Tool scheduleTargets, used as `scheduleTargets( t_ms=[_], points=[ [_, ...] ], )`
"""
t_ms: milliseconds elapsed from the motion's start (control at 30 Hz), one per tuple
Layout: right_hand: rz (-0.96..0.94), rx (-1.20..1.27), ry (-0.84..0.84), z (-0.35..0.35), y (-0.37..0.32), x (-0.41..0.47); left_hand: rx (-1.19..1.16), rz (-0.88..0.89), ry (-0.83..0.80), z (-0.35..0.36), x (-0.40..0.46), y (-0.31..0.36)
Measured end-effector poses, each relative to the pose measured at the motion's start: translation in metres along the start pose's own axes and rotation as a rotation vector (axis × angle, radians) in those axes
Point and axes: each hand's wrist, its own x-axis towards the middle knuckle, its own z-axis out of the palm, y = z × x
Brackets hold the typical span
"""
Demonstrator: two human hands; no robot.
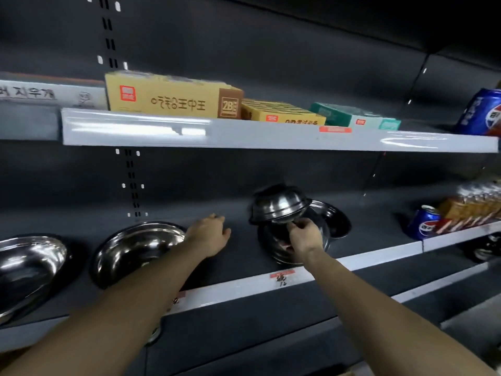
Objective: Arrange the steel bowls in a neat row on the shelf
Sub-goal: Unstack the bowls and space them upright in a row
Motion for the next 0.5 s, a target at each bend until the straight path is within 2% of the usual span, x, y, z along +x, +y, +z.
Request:
scheduleTargets(
  t_ms=[133,500],
  points=[
    [0.024,0.099,-0.038,-0.029,-0.001,0.041,-0.032,-0.034,0.004,0.017,0.025,0.037],
    [-0.108,-0.058,-0.077,-0.046,-0.011,0.107,-0.220,-0.172,-0.035,0.040,0.061,0.086]
  ],
)
